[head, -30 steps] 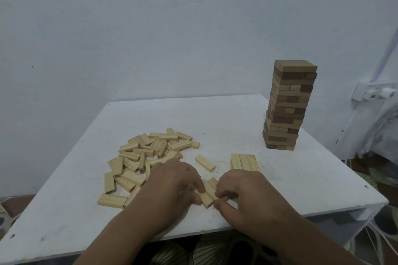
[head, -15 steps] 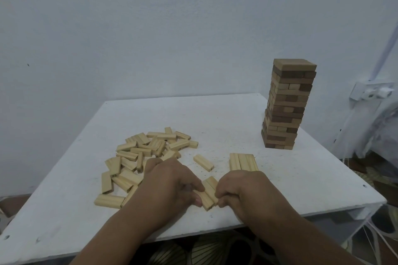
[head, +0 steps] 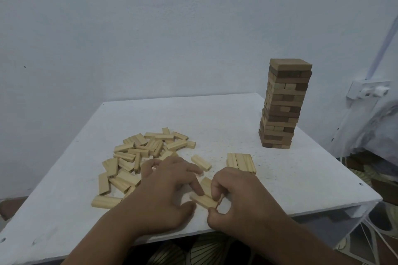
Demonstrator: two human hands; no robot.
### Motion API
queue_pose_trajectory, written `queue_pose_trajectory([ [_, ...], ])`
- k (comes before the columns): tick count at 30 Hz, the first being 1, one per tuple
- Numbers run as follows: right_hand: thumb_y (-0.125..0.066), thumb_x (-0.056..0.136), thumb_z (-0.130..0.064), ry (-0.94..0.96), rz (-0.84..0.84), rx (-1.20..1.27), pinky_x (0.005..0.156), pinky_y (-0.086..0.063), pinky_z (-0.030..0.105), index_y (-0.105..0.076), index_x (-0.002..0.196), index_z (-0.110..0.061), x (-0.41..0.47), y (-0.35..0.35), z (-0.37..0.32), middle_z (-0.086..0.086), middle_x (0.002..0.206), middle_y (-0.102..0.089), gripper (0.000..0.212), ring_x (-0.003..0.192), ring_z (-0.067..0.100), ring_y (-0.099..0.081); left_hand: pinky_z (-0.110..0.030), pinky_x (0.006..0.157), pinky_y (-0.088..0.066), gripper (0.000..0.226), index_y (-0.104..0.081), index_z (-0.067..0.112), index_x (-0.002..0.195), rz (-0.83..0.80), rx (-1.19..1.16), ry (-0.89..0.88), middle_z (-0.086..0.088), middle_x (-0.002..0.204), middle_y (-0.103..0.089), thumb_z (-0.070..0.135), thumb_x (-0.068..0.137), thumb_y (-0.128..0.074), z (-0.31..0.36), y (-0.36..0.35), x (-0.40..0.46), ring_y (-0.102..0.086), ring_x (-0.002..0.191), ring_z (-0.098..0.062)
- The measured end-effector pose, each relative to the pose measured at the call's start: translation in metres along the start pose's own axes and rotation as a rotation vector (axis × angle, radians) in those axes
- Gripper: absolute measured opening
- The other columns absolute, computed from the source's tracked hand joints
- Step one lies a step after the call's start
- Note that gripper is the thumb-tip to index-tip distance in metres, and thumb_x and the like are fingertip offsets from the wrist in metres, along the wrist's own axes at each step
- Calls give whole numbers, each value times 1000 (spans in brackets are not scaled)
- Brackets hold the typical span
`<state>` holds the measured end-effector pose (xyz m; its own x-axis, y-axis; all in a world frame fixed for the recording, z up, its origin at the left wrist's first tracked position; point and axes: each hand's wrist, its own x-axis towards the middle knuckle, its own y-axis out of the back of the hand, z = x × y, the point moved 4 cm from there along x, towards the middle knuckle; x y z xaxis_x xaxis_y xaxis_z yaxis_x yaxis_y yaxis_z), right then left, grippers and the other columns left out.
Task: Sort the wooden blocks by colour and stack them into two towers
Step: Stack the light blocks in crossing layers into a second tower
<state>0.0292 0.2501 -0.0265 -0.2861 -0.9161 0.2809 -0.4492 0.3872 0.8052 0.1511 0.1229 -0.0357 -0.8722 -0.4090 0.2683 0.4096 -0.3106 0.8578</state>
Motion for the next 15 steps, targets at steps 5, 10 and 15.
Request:
queue_pose_trajectory([
  [5, -70, 66, -22, 93, 39, 50, 70, -46, 24, -43, 73, -32, 0, 4, 0, -14, 91, -49, 29, 91, 8, -50, -43, 110, -15, 29, -60, 43, 100, -41, -48, -27, 33, 117, -56, 36, 73, -70, 8, 1, 4, -39, 129, 7],
  [10, -73, 62, -8, 188, 200, 156, 73, -49, 21, -48, 74, -30, 4, 32, 9, -11, 100, -53, 35, 96, 14, -56, -49, 106, -36, 42, -50, 41, 108, 109, -277, 25, 27, 121, -62, 38, 76, -77, 14, 8, 13, -54, 123, 1],
  [15, -77, 62, 4, 120, 332, 207, 83, -46, 12, -55, 74, -24, 10, 52, 39, -9, 111, -58, 38, 112, 12, -55, -28, 97, -39, 54, -43, 43, 114, 185, -345, 82, 35, 114, -64, 40, 76, -81, 29, -3, 37, -50, 121, 5],
])
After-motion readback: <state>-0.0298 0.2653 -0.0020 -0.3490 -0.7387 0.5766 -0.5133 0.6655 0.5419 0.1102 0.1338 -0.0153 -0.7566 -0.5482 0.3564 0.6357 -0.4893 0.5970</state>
